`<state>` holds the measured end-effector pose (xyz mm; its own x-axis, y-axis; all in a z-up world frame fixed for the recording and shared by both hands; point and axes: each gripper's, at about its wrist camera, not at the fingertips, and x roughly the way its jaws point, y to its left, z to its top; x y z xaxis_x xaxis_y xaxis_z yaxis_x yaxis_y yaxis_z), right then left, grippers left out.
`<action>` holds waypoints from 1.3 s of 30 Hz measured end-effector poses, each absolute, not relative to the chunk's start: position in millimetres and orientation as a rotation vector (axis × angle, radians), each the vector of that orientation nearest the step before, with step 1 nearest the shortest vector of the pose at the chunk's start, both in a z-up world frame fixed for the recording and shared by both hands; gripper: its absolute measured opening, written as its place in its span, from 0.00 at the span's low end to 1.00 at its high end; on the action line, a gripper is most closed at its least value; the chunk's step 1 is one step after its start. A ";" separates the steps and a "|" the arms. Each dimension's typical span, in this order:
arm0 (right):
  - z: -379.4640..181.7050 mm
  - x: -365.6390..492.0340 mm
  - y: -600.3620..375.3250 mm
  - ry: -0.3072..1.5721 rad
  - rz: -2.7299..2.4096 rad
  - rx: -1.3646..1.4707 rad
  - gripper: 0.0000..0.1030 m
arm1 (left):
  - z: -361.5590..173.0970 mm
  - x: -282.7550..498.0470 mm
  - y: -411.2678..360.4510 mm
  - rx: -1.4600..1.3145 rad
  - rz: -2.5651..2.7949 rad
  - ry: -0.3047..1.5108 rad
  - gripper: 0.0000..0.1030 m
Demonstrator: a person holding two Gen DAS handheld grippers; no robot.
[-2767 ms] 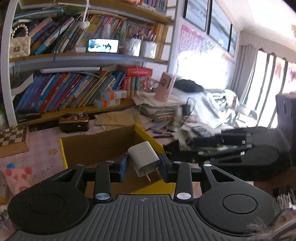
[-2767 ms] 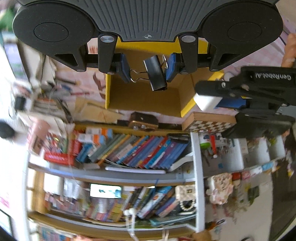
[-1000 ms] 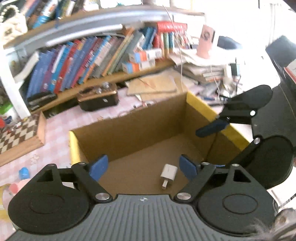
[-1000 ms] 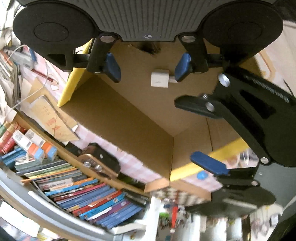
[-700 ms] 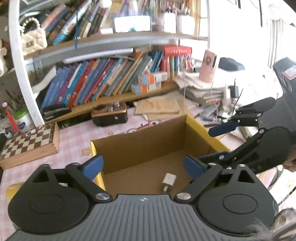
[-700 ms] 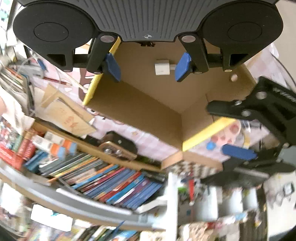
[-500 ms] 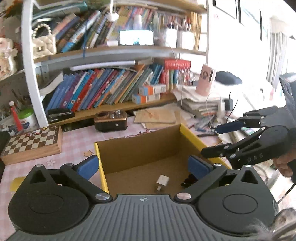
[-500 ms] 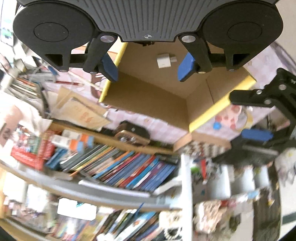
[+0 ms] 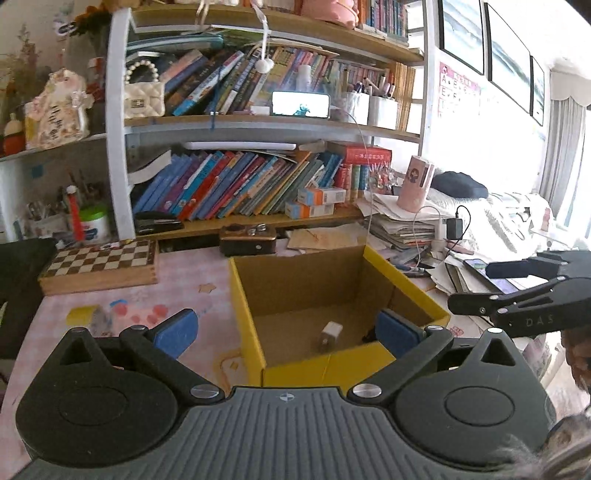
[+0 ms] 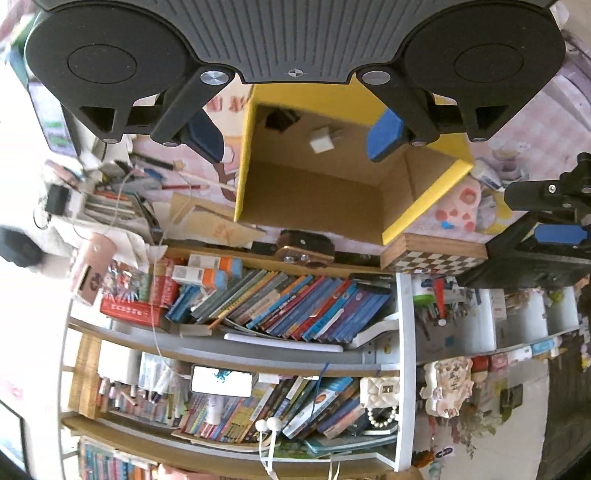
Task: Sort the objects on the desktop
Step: 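Move the left tool back toward the grey toy car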
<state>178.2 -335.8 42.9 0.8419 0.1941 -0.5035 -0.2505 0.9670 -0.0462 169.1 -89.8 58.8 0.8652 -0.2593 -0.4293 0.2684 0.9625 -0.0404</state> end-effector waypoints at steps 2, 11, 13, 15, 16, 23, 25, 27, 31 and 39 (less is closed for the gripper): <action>40.8 164.7 -325.7 0.517 0.216 -0.096 0.84 | 57.3 159.4 -79.9 0.011 -0.273 0.442 1.00; 22.5 113.1 -280.8 0.522 0.090 0.023 0.86 | 43.0 117.8 -33.4 -0.077 -0.232 0.465 1.00; 17.0 104.9 -272.2 0.532 0.071 0.033 0.86 | 36.9 108.3 -24.9 -0.084 -0.214 0.477 1.00; 11.5 96.6 -262.1 0.543 0.061 0.023 0.86 | 30.2 98.7 -17.3 -0.089 -0.193 0.487 1.00; 9.1 92.4 -256.4 0.546 0.056 0.011 0.86 | 26.2 94.0 -12.8 -0.095 -0.186 0.497 1.00; -4.5 72.2 -227.2 0.593 0.073 -0.011 0.86 | 8.8 76.0 8.4 -0.104 -0.188 0.564 1.00; -6.7 67.8 -221.1 0.608 0.083 -0.006 0.86 | 7.5 71.9 12.5 -0.108 -0.188 0.568 1.00; -8.5 63.8 -215.9 0.619 0.089 -0.003 0.87 | 6.6 68.6 15.6 -0.108 -0.192 0.573 1.00; -10.7 56.4 -207.1 0.630 0.098 0.007 0.88 | 5.4 61.0 22.6 -0.114 -0.203 0.584 1.00; -15.2 45.4 -188.6 0.658 0.144 0.003 0.91 | 3.9 42.6 36.0 -0.111 -0.204 0.590 1.00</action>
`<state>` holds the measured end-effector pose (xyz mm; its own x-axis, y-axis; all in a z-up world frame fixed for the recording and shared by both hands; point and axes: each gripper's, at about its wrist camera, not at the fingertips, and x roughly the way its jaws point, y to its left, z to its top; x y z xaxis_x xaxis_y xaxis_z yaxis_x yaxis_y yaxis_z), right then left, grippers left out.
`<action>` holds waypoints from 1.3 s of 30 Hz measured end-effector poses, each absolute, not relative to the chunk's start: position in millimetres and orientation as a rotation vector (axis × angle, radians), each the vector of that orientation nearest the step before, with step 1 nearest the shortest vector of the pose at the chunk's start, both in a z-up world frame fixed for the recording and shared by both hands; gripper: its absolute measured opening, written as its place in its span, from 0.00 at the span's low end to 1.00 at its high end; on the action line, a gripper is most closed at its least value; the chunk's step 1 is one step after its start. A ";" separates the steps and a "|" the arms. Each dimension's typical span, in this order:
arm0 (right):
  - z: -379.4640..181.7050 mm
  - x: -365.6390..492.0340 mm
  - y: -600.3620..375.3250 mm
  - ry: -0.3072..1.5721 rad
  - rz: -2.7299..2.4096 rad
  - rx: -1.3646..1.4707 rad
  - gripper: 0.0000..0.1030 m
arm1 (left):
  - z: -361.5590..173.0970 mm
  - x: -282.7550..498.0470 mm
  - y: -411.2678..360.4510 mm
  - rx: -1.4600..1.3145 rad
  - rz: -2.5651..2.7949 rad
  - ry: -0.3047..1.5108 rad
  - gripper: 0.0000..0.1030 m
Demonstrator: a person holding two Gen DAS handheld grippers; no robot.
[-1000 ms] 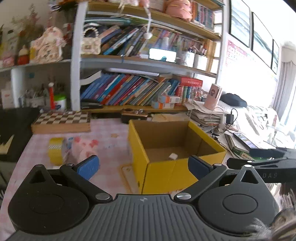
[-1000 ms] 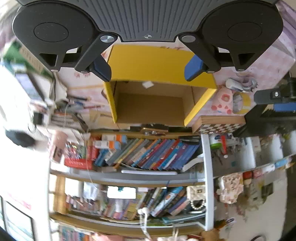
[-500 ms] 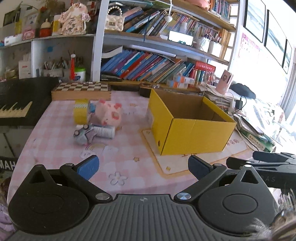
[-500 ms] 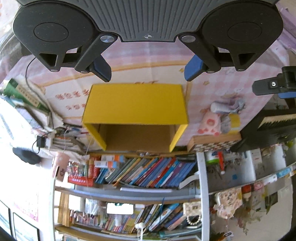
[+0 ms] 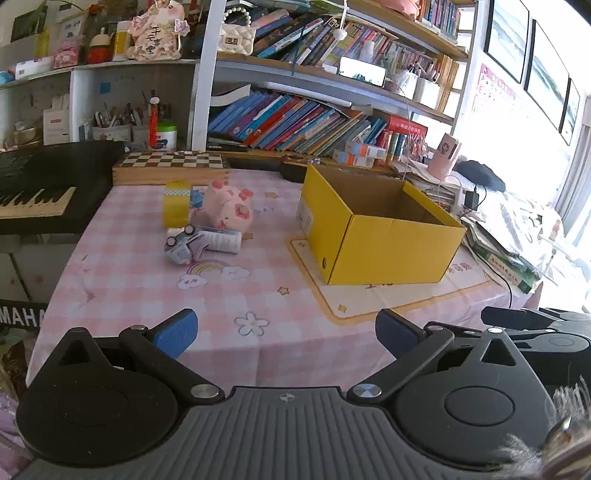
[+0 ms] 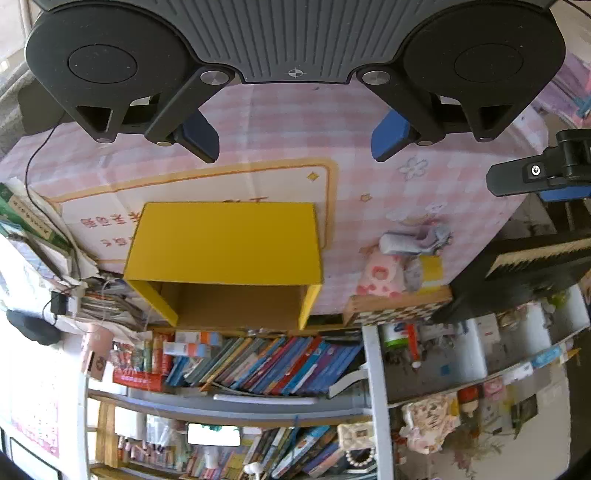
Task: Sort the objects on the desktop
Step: 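Move the left tool back toward the grey toy car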
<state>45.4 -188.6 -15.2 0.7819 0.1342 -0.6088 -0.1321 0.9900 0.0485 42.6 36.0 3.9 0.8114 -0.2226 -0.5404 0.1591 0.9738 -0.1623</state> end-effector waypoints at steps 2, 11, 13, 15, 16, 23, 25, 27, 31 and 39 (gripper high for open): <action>-16.0 43.5 -183.2 0.664 0.161 -0.001 0.92 | 3.5 38.5 38.8 -0.103 -0.195 0.598 1.00; -18.3 39.3 -159.5 0.680 0.243 -0.015 0.94 | 2.7 23.9 52.0 -0.050 -0.126 0.620 1.00; -18.7 38.9 -154.3 0.685 0.261 -0.022 0.94 | 3.4 21.2 56.7 -0.059 -0.122 0.615 1.00; -18.8 38.0 -149.7 0.687 0.277 -0.033 0.94 | 2.3 20.9 60.6 -0.072 -0.118 0.624 1.00; -18.8 37.1 -147.7 0.687 0.280 -0.039 0.94 | 1.4 21.4 62.4 -0.077 -0.114 0.631 1.00; -20.3 33.9 -137.7 0.691 0.295 -0.065 0.94 | -0.3 23.9 73.3 -0.115 -0.102 0.632 1.00; -21.0 34.0 -134.0 0.693 0.303 -0.072 0.94 | -0.7 24.7 78.2 -0.131 -0.093 0.629 1.00; -21.1 34.0 -130.8 0.692 0.312 -0.079 0.94 | -1.7 25.4 82.2 -0.146 -0.080 0.630 1.00; -19.7 35.0 -124.0 0.687 0.332 -0.091 0.94 | -2.4 24.9 91.4 -0.171 -0.060 0.628 1.00; -18.0 39.8 -109.4 0.685 0.374 -0.115 0.94 | -2.1 24.8 104.2 -0.193 -0.029 0.624 1.00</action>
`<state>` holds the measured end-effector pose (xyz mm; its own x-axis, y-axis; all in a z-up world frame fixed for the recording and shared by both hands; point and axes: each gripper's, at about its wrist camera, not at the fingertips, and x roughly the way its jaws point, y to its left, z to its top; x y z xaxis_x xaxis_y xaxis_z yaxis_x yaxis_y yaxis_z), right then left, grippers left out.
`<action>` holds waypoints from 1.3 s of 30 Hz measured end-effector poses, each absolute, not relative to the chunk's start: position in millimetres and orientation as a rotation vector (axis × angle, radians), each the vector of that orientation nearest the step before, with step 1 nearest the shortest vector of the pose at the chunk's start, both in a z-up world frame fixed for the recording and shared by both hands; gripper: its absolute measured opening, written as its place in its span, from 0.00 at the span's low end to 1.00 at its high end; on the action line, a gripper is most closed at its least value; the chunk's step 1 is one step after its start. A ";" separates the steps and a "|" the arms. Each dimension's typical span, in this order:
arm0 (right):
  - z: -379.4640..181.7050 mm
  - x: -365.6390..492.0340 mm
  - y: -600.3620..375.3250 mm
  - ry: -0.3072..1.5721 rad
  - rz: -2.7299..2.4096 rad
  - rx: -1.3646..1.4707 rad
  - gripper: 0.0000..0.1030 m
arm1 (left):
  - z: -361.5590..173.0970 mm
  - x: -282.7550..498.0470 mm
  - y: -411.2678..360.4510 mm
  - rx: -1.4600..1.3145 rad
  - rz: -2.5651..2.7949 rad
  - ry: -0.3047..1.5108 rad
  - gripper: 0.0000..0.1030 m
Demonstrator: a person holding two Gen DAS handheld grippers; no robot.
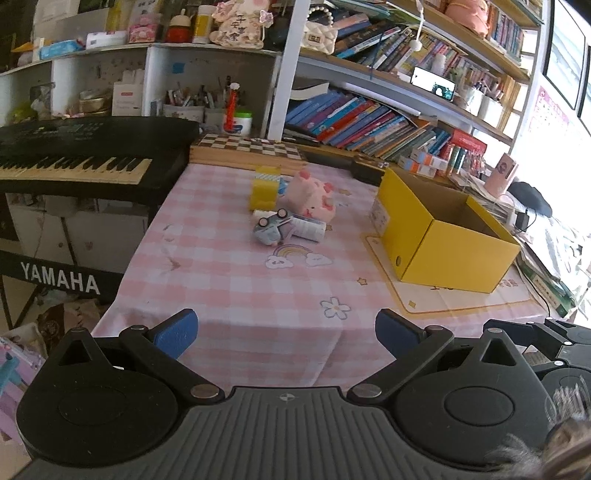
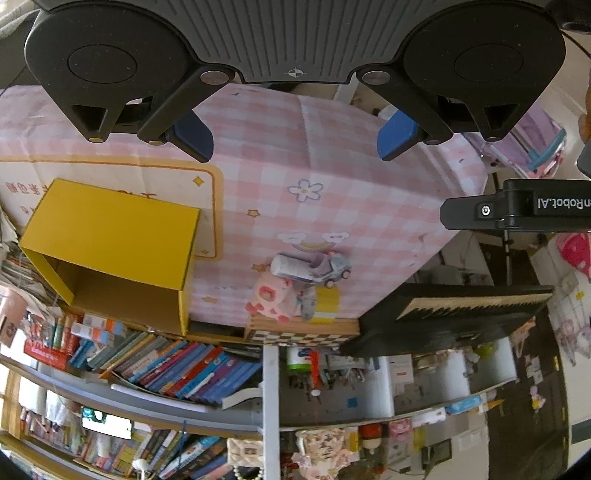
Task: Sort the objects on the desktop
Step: 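Move the left tool back toward the grey toy car, then close the left tool on the grey toy car while the right tool approaches the spray bottle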
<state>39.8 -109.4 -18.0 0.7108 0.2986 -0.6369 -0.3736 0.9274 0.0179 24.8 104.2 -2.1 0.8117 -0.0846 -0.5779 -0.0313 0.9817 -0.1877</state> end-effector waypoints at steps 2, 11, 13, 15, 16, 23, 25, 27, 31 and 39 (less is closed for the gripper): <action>-18.2 41.9 -108.3 0.688 0.375 -0.117 0.94 | -2.3 25.7 105.7 -0.198 -0.026 0.625 1.00; -21.1 54.1 -104.8 0.695 0.393 -0.137 0.94 | -5.2 34.3 109.0 -0.200 -0.023 0.630 1.00; -22.1 60.3 -105.2 0.699 0.395 -0.138 0.94 | -6.4 40.5 109.3 -0.201 -0.020 0.636 1.00; -23.3 66.8 -104.9 0.705 0.398 -0.136 0.94 | -7.3 48.4 108.7 -0.200 -0.018 0.643 1.00; -23.8 70.1 -104.7 0.708 0.401 -0.136 0.94 | -7.6 52.2 108.9 -0.199 -0.016 0.646 1.00; -27.5 101.3 -102.2 0.732 0.429 -0.147 0.94 | -10.8 83.7 108.3 -0.206 0.002 0.667 1.00; -29.1 111.5 -100.8 0.741 0.439 -0.149 0.94 | -13.4 93.8 107.7 -0.205 0.008 0.677 1.00; -30.4 122.6 -99.2 0.748 0.453 -0.155 0.94 | -15.2 102.4 106.8 -0.202 0.012 0.684 1.00; -33.7 144.6 -97.4 0.763 0.474 -0.162 0.94 | -18.8 123.4 107.1 -0.196 0.032 0.693 1.00; -37.7 183.3 -86.3 0.741 0.518 -0.212 0.94 | -23.7 161.5 108.2 -0.183 0.086 0.702 1.00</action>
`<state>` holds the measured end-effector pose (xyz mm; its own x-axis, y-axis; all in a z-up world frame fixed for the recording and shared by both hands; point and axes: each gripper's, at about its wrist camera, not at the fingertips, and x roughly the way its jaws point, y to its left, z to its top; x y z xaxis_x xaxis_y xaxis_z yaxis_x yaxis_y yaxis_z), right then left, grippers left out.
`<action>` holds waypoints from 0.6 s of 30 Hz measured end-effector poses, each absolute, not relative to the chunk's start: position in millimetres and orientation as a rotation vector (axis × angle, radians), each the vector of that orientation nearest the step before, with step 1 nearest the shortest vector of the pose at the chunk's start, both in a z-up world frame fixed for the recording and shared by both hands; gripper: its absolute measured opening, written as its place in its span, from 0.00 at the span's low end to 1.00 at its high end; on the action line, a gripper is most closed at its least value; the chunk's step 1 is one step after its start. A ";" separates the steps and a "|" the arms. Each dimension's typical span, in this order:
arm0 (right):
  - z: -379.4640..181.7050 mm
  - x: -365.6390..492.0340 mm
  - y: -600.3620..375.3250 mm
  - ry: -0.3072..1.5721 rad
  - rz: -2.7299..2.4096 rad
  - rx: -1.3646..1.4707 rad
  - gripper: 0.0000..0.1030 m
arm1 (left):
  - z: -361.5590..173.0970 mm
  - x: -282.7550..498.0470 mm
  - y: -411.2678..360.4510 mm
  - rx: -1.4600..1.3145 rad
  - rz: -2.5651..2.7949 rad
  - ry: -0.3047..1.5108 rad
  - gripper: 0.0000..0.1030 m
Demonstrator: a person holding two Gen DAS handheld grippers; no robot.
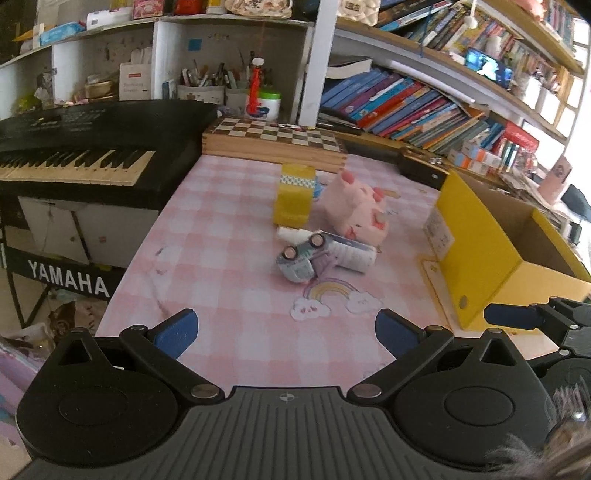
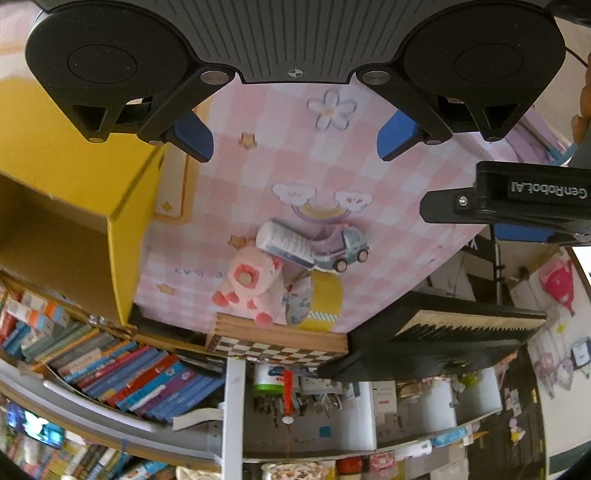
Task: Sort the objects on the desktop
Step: 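Close the left tool on the grey toy car while the right tool approaches the spray bottle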
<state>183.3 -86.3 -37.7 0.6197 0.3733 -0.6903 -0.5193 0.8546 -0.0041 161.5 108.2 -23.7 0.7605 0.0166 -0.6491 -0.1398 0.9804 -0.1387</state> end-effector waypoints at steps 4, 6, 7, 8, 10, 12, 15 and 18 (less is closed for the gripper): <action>-41.4 200.8 -78.9 0.733 0.546 -0.237 0.94 | -26.4 178.6 110.6 -0.191 0.107 0.707 1.00; -44.9 210.1 -76.1 0.741 0.559 -0.250 0.94 | -27.8 186.7 110.2 -0.191 0.108 0.710 1.00; -46.5 213.9 -75.3 0.746 0.566 -0.254 0.94 | -28.7 192.1 109.5 -0.189 0.107 0.712 1.00; -48.1 217.5 -74.6 0.752 0.572 -0.258 0.94 | -29.6 196.5 108.7 -0.188 0.104 0.713 1.00; -51.3 225.0 -72.6 0.766 0.586 -0.267 0.94 | -31.5 207.7 106.7 -0.189 0.095 0.715 1.00; -53.5 231.6 -70.4 0.773 0.603 -0.279 0.94 | -34.6 218.9 103.8 -0.190 0.082 0.718 1.00; -55.7 239.2 -68.0 0.773 0.617 -0.292 0.94 | -41.6 240.0 99.5 -0.182 0.064 0.734 1.00; -58.2 247.8 -68.0 0.781 0.620 -0.295 0.94 | -48.7 261.1 96.6 -0.168 0.058 0.755 0.97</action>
<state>247.8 -68.0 -58.2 0.5461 0.4092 -0.7310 -0.6195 0.7846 -0.0236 261.1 96.6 -48.7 0.7272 -0.0081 -0.6864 -0.1127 0.9850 -0.1310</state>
